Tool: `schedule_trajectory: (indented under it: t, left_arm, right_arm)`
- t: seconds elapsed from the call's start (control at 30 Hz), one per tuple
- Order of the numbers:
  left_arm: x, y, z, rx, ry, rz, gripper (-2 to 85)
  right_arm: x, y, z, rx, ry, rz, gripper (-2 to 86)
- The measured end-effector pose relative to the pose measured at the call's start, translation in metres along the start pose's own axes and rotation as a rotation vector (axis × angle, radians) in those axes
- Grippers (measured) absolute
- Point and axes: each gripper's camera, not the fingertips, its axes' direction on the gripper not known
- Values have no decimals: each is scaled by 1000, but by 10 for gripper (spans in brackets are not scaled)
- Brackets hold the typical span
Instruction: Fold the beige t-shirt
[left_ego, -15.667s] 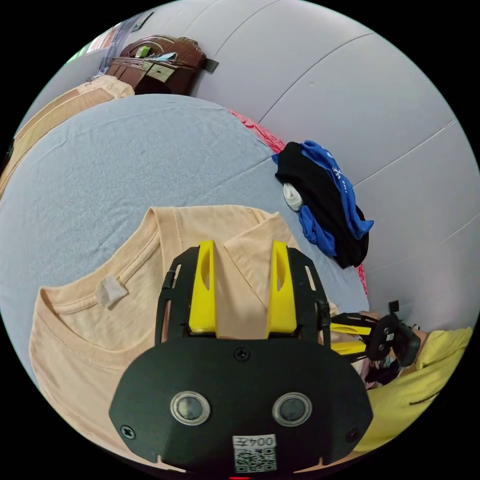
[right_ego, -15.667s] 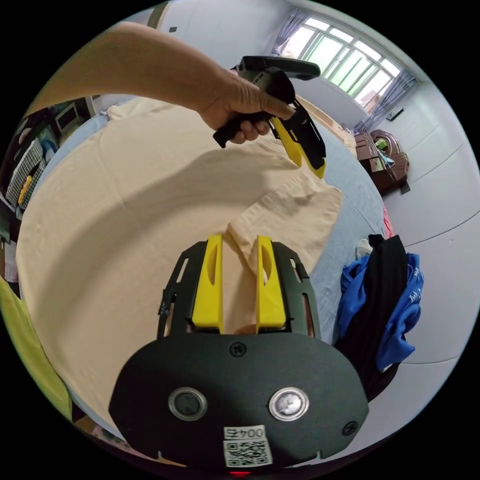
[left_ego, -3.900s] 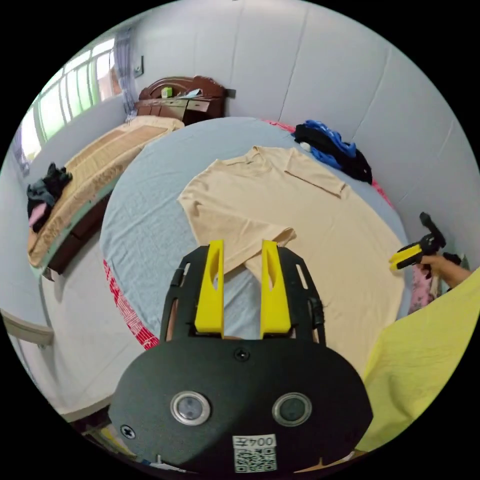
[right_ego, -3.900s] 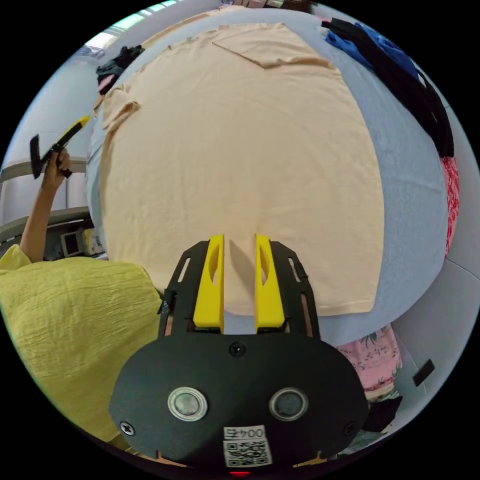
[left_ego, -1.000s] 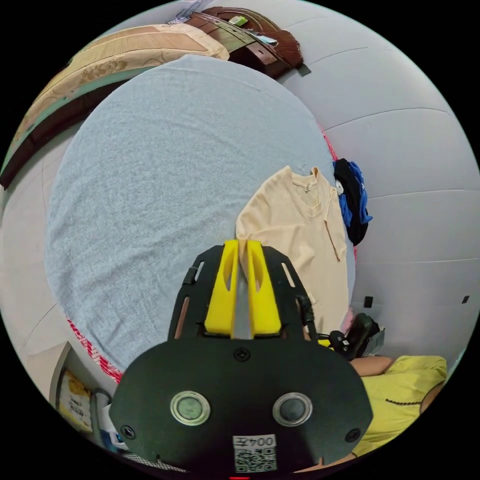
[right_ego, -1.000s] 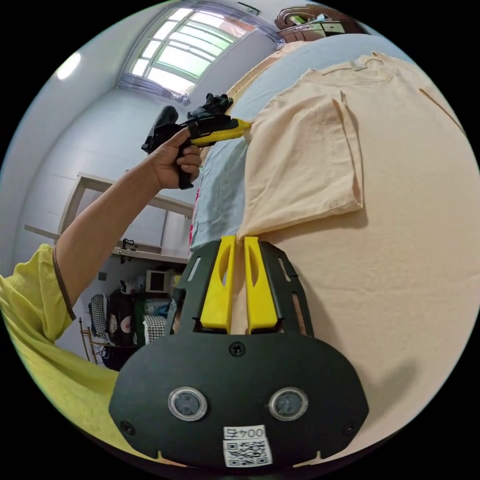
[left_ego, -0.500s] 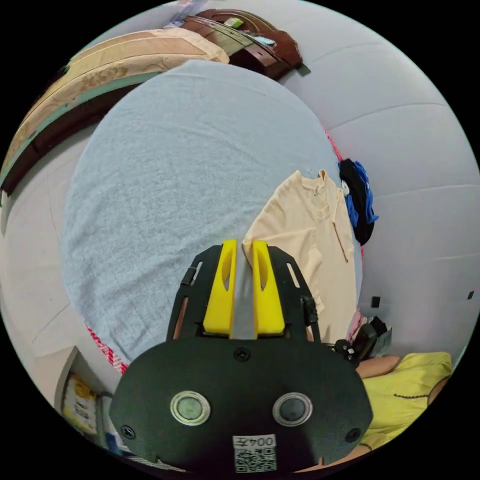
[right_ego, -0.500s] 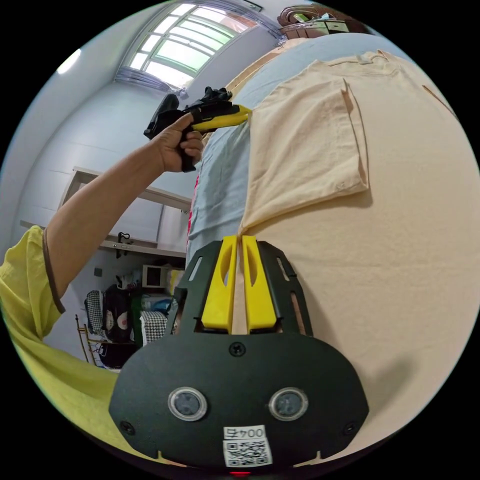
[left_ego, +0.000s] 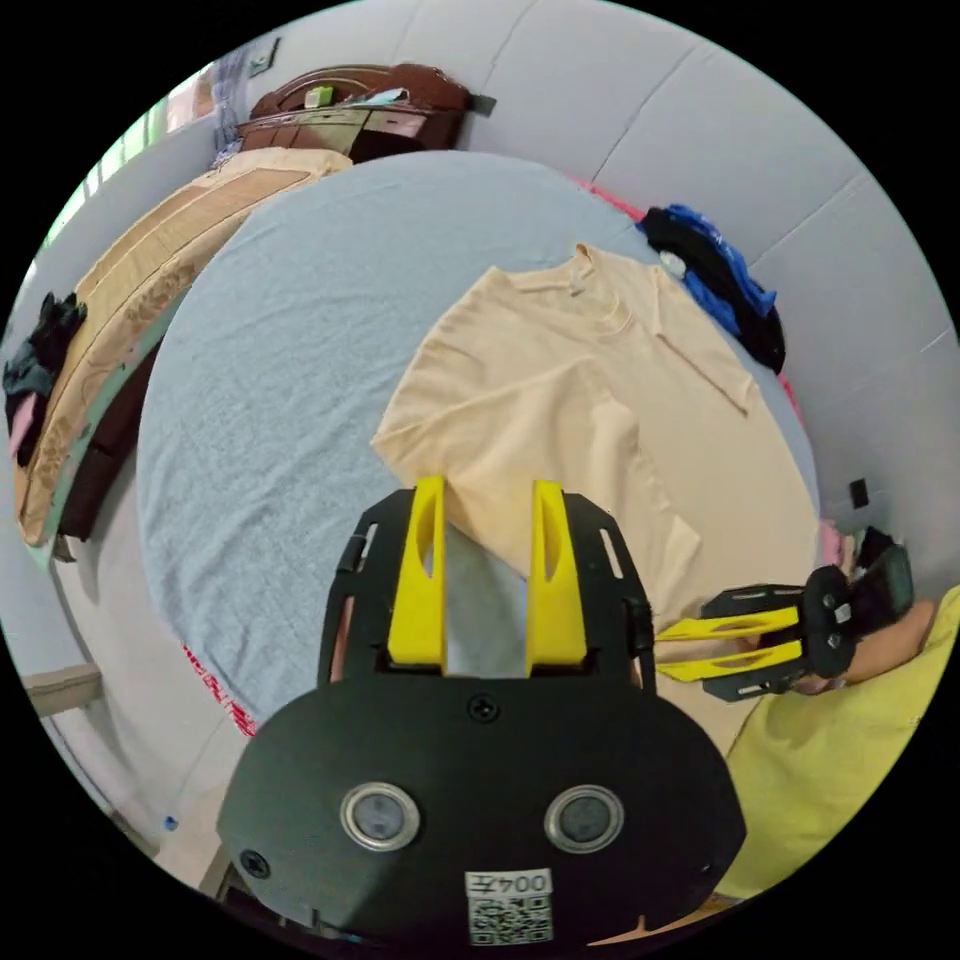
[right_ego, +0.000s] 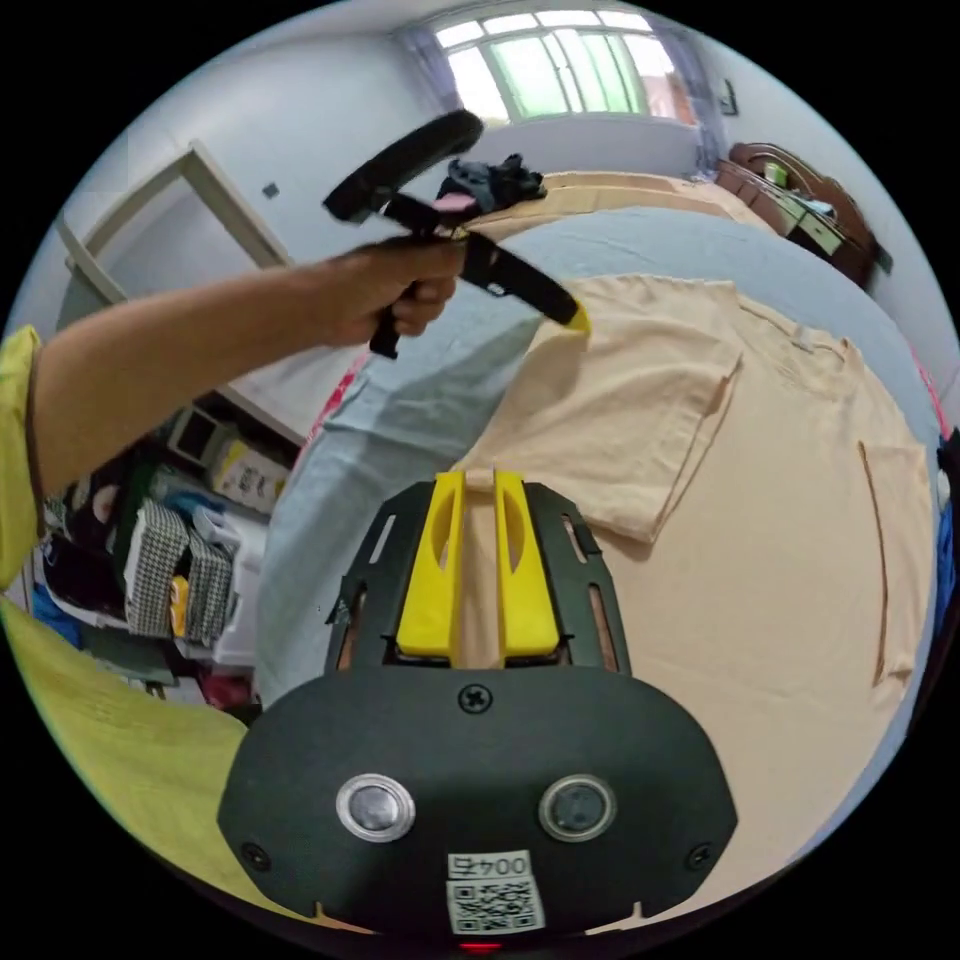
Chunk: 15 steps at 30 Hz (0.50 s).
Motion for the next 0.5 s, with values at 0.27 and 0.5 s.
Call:
schedule_trajectory:
  t: [0.27, 0.5]
  left_arm:
    - [48, 38, -35, 41, -8, 32, 141]
    - [144, 141, -43, 93, 80, 36, 129]
  right_arm:
    - [36, 1, -50, 104, 78, 84, 61]
    - [167, -30, -67, 160, -146, 295, 60]
